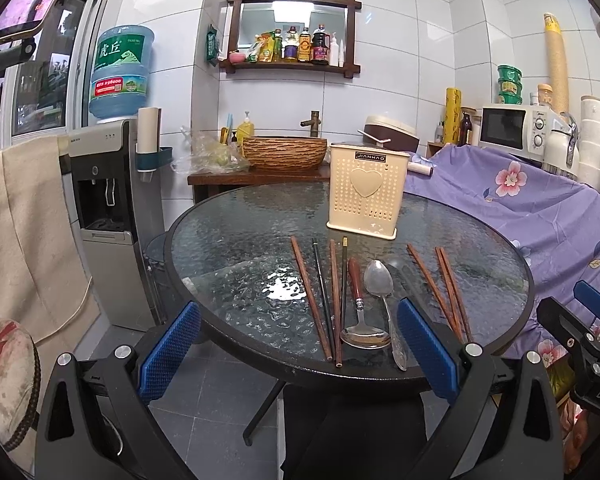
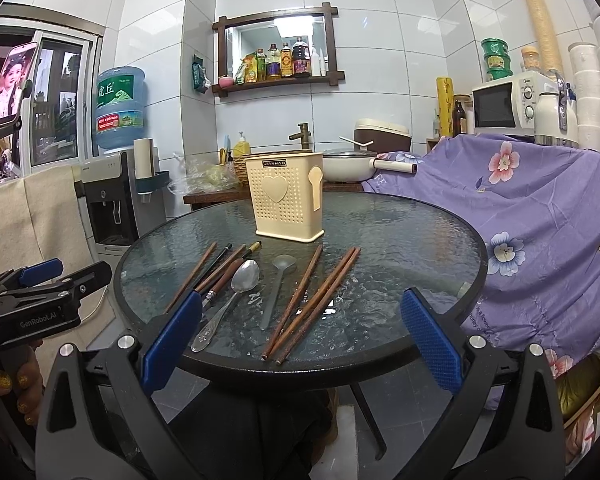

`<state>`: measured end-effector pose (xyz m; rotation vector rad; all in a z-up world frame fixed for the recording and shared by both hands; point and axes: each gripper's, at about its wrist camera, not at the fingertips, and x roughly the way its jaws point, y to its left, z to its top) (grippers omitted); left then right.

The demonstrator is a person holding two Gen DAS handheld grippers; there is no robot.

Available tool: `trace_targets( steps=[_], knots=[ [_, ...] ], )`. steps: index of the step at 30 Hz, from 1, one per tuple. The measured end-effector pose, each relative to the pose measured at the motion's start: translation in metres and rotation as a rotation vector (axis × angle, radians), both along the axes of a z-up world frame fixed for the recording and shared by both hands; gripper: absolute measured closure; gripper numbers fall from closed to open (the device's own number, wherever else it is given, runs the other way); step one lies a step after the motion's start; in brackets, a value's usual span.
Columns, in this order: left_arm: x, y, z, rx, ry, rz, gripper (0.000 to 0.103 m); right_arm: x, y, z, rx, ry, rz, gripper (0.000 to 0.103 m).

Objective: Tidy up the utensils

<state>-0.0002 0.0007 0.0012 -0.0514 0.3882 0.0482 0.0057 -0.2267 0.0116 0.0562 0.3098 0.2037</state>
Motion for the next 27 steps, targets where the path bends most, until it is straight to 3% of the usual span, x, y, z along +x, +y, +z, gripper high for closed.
trace_targets(
  steps=[16,24,27],
  knots=[
    [0.001,0.001,0.0,-0.003,0.009,-0.004,0.006,0.0,0.001,-0.001,-0.005,0.004,0.001,0.005],
    [0.016,0.005,-0.011,-0.055,0.078,-0.051,0.006,0.017,0.009,-0.011,-0.057,0.047,0.001,0.005],
    [0.027,0.007,-0.015,-0.049,0.097,-0.047,0.006,0.035,0.009,-0.017,-0.059,0.104,0.028,0.005]
  ],
)
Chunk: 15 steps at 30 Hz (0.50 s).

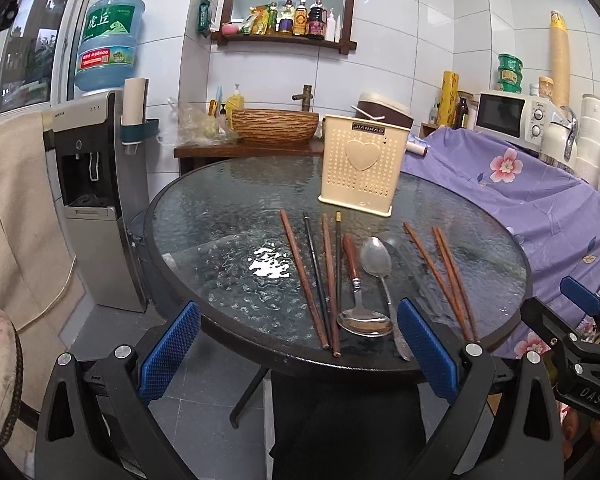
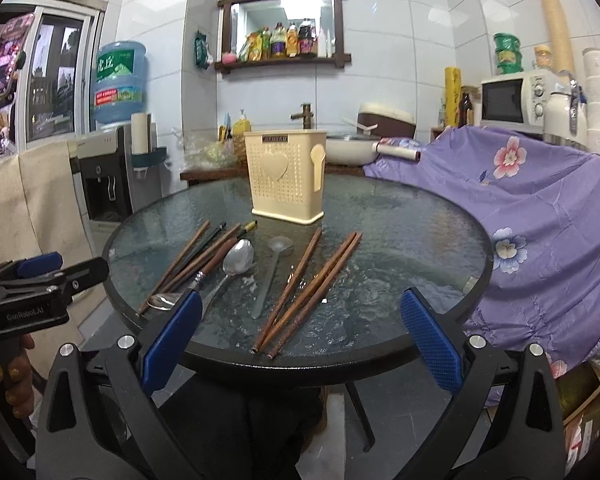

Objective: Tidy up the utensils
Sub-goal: 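Move both tools down toward the loose chopsticks on the glass table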

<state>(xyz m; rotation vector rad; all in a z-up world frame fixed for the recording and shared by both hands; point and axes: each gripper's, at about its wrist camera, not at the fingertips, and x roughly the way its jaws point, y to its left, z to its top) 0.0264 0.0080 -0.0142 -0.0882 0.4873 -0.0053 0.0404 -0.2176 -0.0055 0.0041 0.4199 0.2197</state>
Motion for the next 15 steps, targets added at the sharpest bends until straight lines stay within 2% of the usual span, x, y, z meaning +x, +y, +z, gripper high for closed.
trace_targets(
  steps=[10,12,15],
  knots=[
    [0.072,0.02,0.004,0.019,0.093,0.008,0.006,0.081,-0.014,-0.004,-0.008,0.172,-0.005,0.005],
    [0.084,0.024,0.002,0.014,0.111,0.002,0.008,0.101,-0.017,-0.007,-0.005,0.219,-0.004,0.005],
    [0.104,0.03,-0.002,0.009,0.158,-0.004,0.013,0.121,-0.022,-0.008,-0.043,0.242,-0.037,0.005]
  ],
)
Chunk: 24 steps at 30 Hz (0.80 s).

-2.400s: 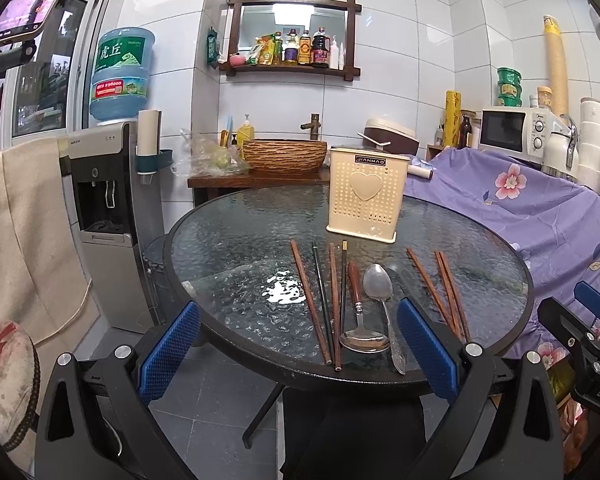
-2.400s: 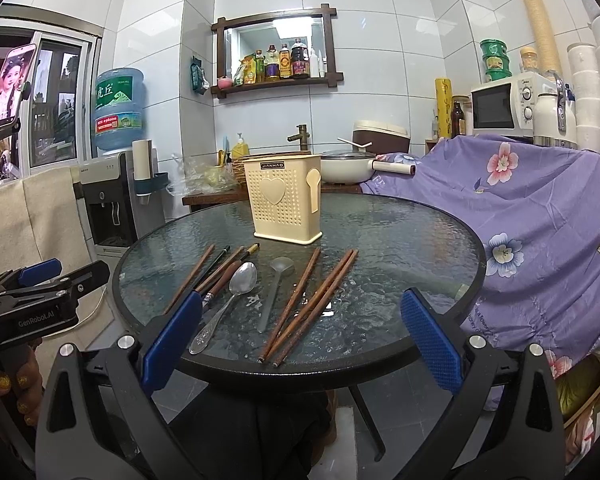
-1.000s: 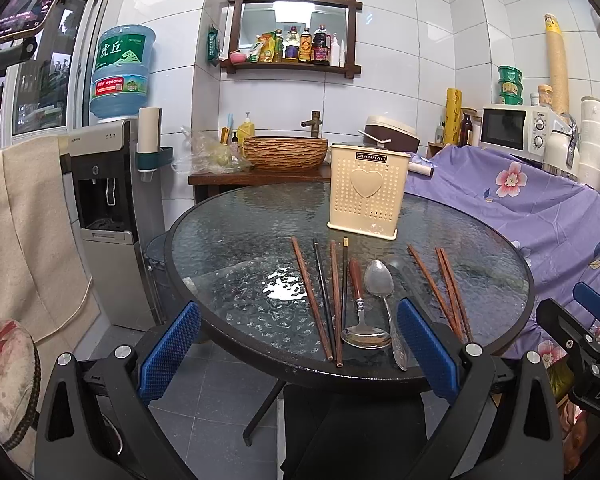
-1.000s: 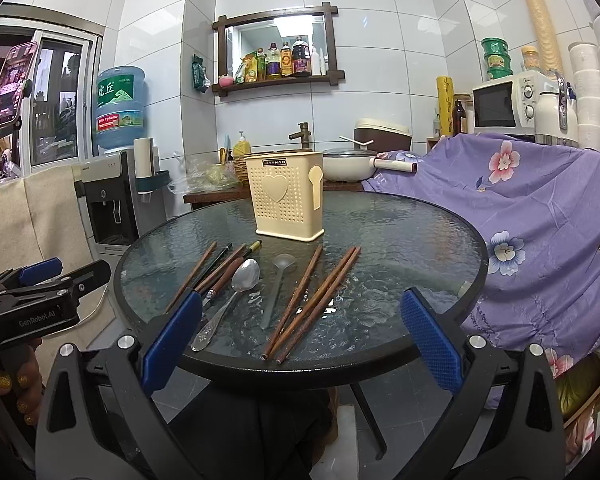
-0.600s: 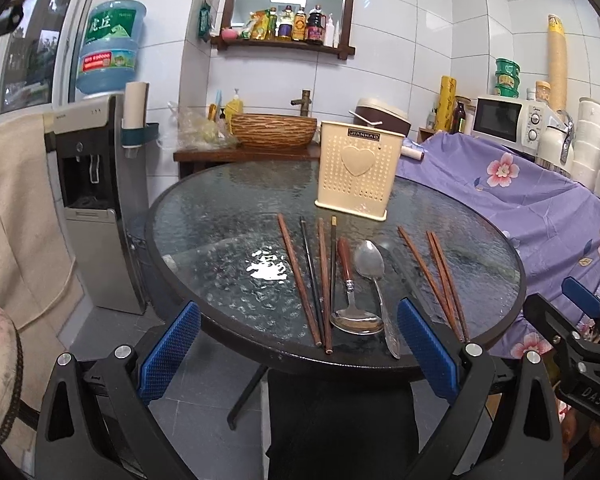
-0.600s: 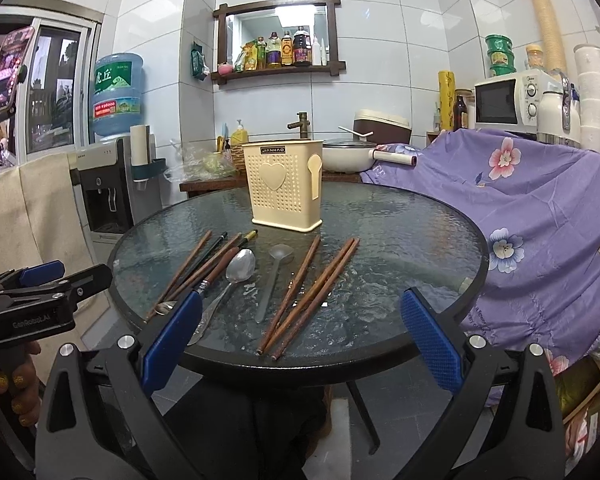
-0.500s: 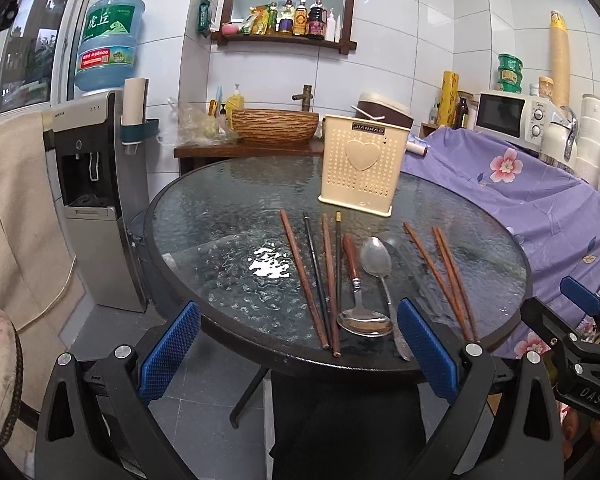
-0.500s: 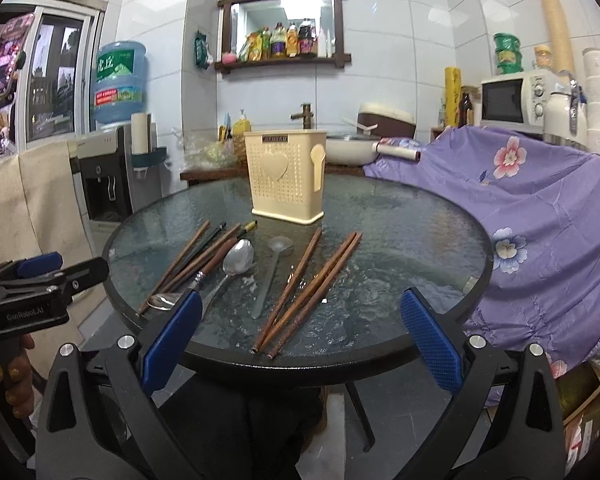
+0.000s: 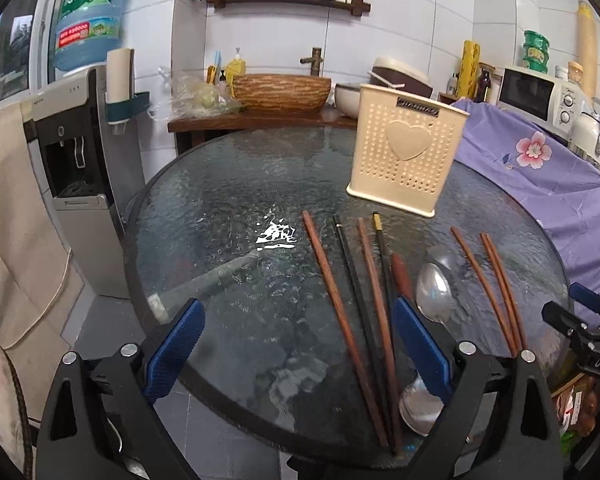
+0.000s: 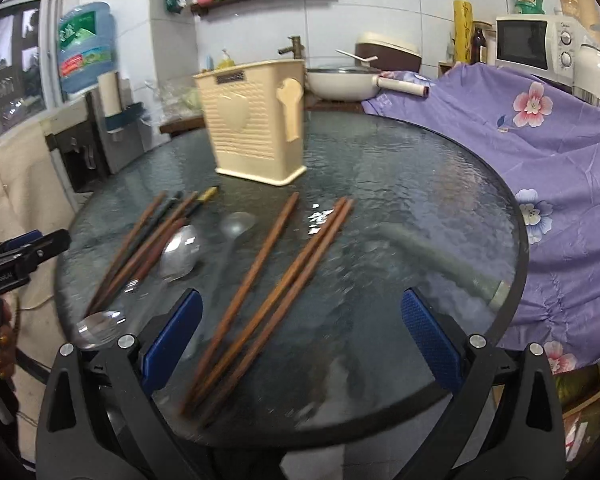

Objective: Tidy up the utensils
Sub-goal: 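Move both tools down toward the loose chopsticks on the glass table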

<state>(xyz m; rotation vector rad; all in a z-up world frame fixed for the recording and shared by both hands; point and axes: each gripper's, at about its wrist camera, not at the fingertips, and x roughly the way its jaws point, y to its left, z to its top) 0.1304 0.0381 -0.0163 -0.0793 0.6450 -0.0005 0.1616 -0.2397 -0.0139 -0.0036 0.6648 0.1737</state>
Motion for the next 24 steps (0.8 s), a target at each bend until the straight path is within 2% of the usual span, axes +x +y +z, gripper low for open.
trace_targets(
  steps=[2,5,7,10,15,20,22,24],
  knots=[
    [0.014,0.006,-0.002,-0.016,0.029,-0.009,0.014,0.012,-0.005,0.0,-0.015,0.017,-0.023,0.007],
    [0.029,0.013,-0.002,-0.036,0.051,-0.014,0.021,0.034,-0.017,-0.002,0.013,0.077,-0.059,0.02],
    [0.037,0.015,-0.001,-0.037,0.051,-0.012,0.023,0.05,-0.024,-0.007,0.056,0.141,-0.075,0.032],
    [0.047,0.01,-0.003,-0.024,0.057,-0.027,0.024,0.068,-0.027,-0.015,0.114,0.225,-0.078,0.04],
    [0.056,0.007,-0.006,-0.029,0.072,-0.044,0.025,0.085,-0.017,-0.022,0.087,0.267,-0.094,0.044],
    [0.062,0.007,-0.006,-0.025,0.079,-0.051,0.025,0.093,-0.004,-0.022,-0.007,0.268,-0.105,0.044],
    [0.063,0.008,-0.005,-0.024,0.078,-0.05,0.025,0.097,0.003,-0.022,-0.088,0.274,-0.101,0.046],
    [0.064,0.009,-0.005,-0.022,0.077,-0.048,0.025,0.098,0.001,-0.022,-0.096,0.279,-0.103,0.046]
  ],
)
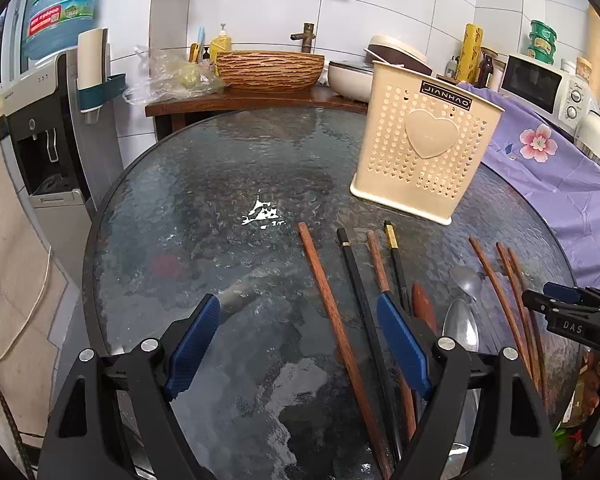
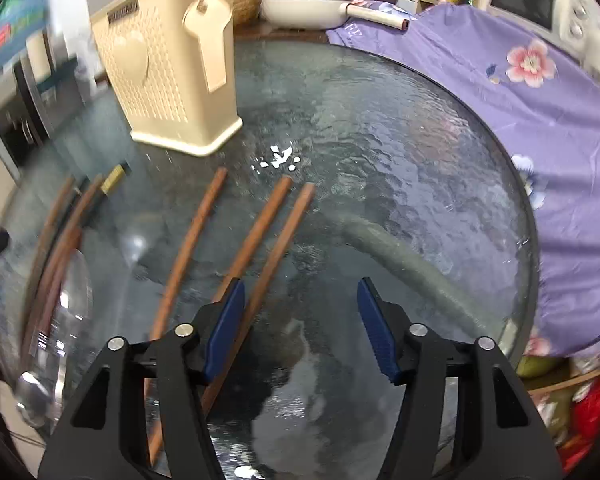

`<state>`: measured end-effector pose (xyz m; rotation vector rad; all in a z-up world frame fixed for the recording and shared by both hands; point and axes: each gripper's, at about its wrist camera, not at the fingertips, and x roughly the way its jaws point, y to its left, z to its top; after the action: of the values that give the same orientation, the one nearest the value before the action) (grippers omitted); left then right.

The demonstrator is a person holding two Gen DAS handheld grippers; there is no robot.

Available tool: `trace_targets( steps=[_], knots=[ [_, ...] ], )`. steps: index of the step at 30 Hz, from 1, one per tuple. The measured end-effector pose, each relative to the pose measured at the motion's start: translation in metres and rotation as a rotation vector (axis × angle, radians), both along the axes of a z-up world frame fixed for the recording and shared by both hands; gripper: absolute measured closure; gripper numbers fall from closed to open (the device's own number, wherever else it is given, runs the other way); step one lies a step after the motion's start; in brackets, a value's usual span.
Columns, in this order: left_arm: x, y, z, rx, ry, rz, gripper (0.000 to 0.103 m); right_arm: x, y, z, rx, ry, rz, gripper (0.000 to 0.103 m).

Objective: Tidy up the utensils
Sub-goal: 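Move both tools down toward the loose chopsticks on the glass table, then close the left tool on a brown chopstick while the right tool grasps a wooden chopstick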

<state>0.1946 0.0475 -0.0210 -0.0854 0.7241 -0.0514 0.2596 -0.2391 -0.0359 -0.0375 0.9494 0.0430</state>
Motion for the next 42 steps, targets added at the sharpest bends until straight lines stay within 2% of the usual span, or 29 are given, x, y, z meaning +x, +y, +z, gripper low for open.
trace_targets(
  steps=[5,7,9,15,20,24,30,37,42],
  knots=[
    [0.004,0.003,-0.001,0.008,0.007,0.0,0.025,0.003,-0.013,-0.001,0.017,0.003,-0.007,0.049],
    [0.01,0.002,-0.002,0.006,0.019,-0.005,0.025,0.008,-0.011,0.0,0.023,0.005,0.001,0.057],
    [0.017,0.001,-0.002,0.005,0.033,-0.016,0.026,0.012,-0.009,0.0,0.025,0.009,0.004,0.059],
    [0.053,-0.011,0.001,0.058,0.101,-0.065,0.044,0.028,-0.006,0.002,0.024,0.03,0.002,0.069],
    [0.079,-0.019,-0.005,0.115,0.16,-0.059,0.05,0.037,-0.004,0.003,0.035,0.035,-0.01,0.075],
    [0.088,-0.022,-0.015,0.131,0.205,-0.06,0.055,0.043,0.0,0.003,0.035,0.031,-0.009,0.082],
    [0.093,-0.022,-0.023,0.122,0.23,-0.054,0.068,0.051,0.0,0.002,0.058,0.036,-0.026,0.086],
    [0.102,-0.026,-0.022,0.128,0.242,-0.052,0.075,0.06,0.004,0.001,0.064,0.028,-0.046,0.091],
    [0.107,-0.028,-0.022,0.132,0.236,-0.04,0.094,0.064,0.005,0.001,0.066,0.018,-0.062,0.092]
  ],
)
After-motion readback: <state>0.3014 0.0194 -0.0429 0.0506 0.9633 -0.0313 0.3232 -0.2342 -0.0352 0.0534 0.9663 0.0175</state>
